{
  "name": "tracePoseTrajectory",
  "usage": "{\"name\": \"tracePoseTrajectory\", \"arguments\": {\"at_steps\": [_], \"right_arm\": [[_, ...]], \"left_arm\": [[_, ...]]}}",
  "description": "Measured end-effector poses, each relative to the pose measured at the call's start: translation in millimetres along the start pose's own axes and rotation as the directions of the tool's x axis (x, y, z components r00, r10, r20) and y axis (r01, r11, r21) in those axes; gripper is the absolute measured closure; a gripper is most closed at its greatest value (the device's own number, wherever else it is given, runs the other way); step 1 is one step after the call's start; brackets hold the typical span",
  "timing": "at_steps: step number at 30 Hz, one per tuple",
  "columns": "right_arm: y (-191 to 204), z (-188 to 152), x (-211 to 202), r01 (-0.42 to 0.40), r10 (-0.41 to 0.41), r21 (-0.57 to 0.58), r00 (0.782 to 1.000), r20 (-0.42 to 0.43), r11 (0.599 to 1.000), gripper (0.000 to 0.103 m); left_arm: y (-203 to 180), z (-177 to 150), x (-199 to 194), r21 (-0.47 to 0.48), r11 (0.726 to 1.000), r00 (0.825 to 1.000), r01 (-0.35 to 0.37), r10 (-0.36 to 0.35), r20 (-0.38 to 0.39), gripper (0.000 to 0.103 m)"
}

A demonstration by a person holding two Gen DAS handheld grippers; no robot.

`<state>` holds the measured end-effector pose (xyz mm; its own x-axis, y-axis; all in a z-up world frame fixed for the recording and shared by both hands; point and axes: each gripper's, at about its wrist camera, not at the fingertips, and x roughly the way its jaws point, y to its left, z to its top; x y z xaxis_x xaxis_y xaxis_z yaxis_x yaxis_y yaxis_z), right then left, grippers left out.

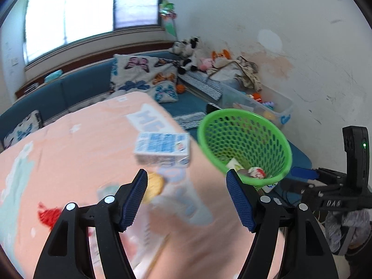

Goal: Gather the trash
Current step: 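Grasp the clear barcode-labelled plastic bag with the left gripper while the right approaches the water bottle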

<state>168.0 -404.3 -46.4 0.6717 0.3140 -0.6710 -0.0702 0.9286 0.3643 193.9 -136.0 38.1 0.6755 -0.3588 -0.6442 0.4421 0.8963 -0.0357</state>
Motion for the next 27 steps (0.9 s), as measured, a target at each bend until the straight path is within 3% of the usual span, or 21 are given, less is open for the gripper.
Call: {"name": "tracePoseTrajectory", "arguments": {"at_steps": [6,14,22,27], "right_arm": [[24,0,2,-0.034,0.034,-0.029,0.999,-0.002,0.999,0.024],[52,-3,8,-0.063,0.062,-0.071,0.998,-0.017,0.996,0.023],[69,-6,14,-0.078,0.075,-0.092,0.997,-0.033,0.993,0.023],[76,-6,16,-0.090,0.086,-0.100,0.995,-0.041,0.991,0.023]], "left_arm": [[34,-35,-30,-0.057,0.998,0.999,-0.042,0.042,0.009,0.035],[60,-75,-33,-0.081,0.994,0.997,-0.079,0.078,-0.022,0.035],[72,-76,-16,-0.091,0.993,0.997,-0.069,0.066,-0.044,0.042],[71,-80,-6,-0.084,0.995,0.996,-0.058,0.052,-0.067,0.053]]}}
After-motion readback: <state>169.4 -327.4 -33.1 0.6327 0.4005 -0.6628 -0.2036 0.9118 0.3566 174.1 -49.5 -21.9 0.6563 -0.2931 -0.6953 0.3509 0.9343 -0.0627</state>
